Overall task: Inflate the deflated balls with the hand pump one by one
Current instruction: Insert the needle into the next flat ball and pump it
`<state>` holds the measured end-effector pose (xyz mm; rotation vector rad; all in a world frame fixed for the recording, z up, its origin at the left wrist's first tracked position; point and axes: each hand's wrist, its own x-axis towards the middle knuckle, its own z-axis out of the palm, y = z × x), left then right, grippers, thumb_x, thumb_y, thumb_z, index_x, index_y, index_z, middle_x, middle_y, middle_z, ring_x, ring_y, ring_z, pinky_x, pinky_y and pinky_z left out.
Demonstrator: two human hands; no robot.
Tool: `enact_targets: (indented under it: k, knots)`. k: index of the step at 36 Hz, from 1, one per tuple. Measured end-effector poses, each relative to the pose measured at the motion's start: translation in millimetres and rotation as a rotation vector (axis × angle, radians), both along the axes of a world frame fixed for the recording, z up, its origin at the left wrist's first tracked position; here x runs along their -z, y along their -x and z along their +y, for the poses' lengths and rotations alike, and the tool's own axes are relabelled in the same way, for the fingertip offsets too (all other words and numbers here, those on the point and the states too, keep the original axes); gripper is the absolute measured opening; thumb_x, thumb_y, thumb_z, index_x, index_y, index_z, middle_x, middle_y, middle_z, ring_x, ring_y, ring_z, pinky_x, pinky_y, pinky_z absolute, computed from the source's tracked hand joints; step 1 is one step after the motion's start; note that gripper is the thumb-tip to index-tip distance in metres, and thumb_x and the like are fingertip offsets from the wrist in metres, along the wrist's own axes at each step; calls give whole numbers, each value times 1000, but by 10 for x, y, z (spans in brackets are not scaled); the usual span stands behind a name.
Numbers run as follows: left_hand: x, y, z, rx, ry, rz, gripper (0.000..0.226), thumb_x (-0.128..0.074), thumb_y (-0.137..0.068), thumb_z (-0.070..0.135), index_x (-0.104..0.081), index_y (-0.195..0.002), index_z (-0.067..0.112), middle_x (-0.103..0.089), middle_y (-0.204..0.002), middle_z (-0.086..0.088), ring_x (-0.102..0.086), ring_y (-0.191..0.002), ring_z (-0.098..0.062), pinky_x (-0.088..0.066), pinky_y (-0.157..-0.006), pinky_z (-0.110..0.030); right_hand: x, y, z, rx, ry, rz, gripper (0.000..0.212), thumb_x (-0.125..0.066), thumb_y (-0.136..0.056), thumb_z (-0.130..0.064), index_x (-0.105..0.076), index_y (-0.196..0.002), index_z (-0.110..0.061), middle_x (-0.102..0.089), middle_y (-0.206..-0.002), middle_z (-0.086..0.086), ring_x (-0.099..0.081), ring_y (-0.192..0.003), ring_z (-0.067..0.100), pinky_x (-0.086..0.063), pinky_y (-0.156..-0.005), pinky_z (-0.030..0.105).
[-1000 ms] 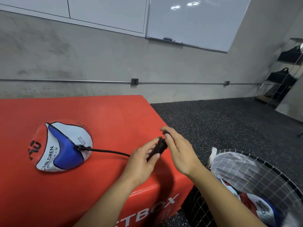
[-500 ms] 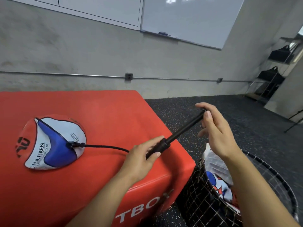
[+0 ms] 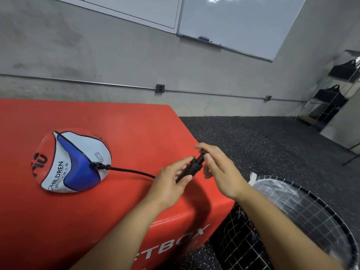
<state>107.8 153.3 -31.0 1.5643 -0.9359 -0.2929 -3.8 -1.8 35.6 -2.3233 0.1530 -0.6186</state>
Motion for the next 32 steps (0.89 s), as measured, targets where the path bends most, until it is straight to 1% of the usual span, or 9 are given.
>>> enact_targets:
  k: [3, 8, 11, 15, 18, 23, 25, 30, 32]
  knots:
    - [-18, 27, 16, 1, -4, -8, 66, -69, -97, 2, -53, -134, 54, -70, -134, 0, -61, -125, 6, -45, -107, -15, 52, -2, 22, -20, 3, 16, 37, -43, -111, -25, -58, -139, -44, -54, -111, -16, -64, -71, 25, -56, -78, 34]
    - [-28, 69, 21, 11, -9, 5, 62, -68, -98, 4, -54, -141, 46, -69, -137, 2, -59, -128, 5, -44, -107, -14, 57, 56, 62, 16, -32, -33, 38, -46, -110, -28, -60, -141, -44, -54, -107, -23, -63, -70, 25, -58, -80, 43]
    - [-47, 88, 18, 10, -6, -8, 61, -67, -98, 2, -55, -141, 43, -69, -135, 4, -59, -126, 8, -43, -105, -11, -4, 109, 18, -6, -30, 2, 38, -49, -110, -27, -59, -143, -42, -55, -109, -23, -63, -74, 21, -58, -80, 41]
    - [-42, 124, 9, 19, -12, -42, 63, -68, -97, 3, -56, -138, 49, -71, -131, 8, -62, -123, 7, -47, -110, -20, -99, 222, -68, 9, -80, -22, 38, -51, -106, -30, -60, -142, -41, -59, -107, -12, -63, -74, 18, -57, -74, 32]
    - [-18, 136, 0, 28, -37, -70, 60, -66, -95, 14, -57, -141, 52, -72, -131, 13, -63, -125, 3, -47, -113, -28, -240, 310, -171, 48, -175, -132, 38, -52, -102, -27, -60, -138, -36, -65, -106, -7, -57, -72, 14, -52, -71, 28]
    - [5, 153, -22, 19, -111, -130, 59, -61, -91, 33, -51, -141, 61, -71, -128, 22, -62, -126, 1, -50, -112, -40, -466, 498, -370, 127, -255, -338, 36, -52, -108, -7, -65, -129, -33, -65, -117, 19, -52, -74, 21, -52, -70, 42]
    - [10, 143, -30, 20, -120, -142, 59, -60, -91, 34, -50, -142, 61, -71, -128, 22, -63, -127, -1, -50, -111, -42, -496, 517, -390, 182, -258, -367, 36, -50, -109, -8, -66, -129, -34, -63, -113, 23, -51, -73, 22, -51, -72, 44]
    - [23, 96, -23, -3, -90, -118, 60, -62, -89, 31, -50, -140, 60, -72, -127, 19, -64, -123, 2, -51, -110, -38, -363, 261, -228, 317, -125, -382, 33, -44, -112, -26, -59, -136, -43, -63, -122, 6, -59, -75, 17, -56, -70, 43]
    - [21, 68, -15, -17, -71, -92, 61, -63, -89, 30, -49, -139, 61, -73, -126, 17, -64, -121, 3, -51, -109, -34, -289, 134, -143, 317, -63, -336, 32, -44, -110, -35, -57, -139, -43, -61, -123, -2, -64, -84, 20, -58, -80, 49]
